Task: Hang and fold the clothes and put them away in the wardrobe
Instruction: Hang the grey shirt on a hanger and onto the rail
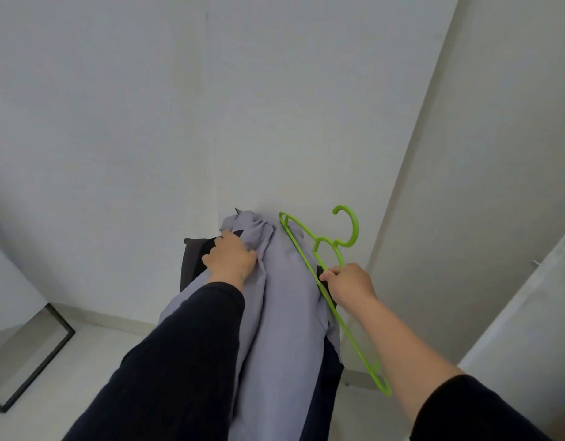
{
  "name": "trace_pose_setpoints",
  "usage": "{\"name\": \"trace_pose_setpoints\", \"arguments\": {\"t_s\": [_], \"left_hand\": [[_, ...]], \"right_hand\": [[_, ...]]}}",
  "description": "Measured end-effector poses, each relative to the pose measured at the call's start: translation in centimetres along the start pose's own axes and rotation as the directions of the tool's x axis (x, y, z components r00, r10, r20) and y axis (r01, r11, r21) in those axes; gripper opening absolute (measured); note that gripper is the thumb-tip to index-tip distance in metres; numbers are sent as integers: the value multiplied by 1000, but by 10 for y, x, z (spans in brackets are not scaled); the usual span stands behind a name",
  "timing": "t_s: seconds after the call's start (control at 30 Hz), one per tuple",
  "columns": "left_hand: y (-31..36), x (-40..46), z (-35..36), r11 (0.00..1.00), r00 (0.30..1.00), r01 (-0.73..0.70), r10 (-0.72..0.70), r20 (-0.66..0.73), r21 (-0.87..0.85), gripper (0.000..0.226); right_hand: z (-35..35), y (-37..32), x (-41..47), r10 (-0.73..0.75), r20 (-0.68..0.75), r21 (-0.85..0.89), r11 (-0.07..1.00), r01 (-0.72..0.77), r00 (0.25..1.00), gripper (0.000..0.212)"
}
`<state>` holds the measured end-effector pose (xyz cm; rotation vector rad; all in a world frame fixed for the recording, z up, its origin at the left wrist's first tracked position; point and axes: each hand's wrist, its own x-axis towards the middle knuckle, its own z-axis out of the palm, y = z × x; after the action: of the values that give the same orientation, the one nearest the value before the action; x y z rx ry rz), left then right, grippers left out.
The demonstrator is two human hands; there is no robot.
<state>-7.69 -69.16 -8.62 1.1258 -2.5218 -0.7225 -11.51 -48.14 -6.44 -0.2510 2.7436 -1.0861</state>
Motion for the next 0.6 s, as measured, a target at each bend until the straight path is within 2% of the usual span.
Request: {"name": "trace_pose_setpoints", "arguments": {"t_s": [0.1,0.23,0.33,0.43,0.53,0.6], "left_hand": [[-3,-5,-7,974,999,-7,15,34,-227,54],[-4,-33,-15,887,984,-123,166,59,-445,53],[-1,-55,-18,851,941,-275,334,59,-448,66],[6,-78,-6,802,856,-428,507,98,-417,59],[14,-99,9,774,788,-516,597,151,-366,56],[14,-103,14,788,789,-535,595,152,-306,55]], "right_hand": [[3,-2,2,12,8,1,1000,-12,1000,28],[9,-10,7,38,54,111,993,-44,998,25],[7,-25,7,-7,13,246,969,4,1000,36],[0,-45,1,-75,2,448,891,66,997,46],[-5,-51,-2,-112,6,473,876,96,994,26],[-8,-45,-3,-78,-12,484,872,74,997,13]]}}
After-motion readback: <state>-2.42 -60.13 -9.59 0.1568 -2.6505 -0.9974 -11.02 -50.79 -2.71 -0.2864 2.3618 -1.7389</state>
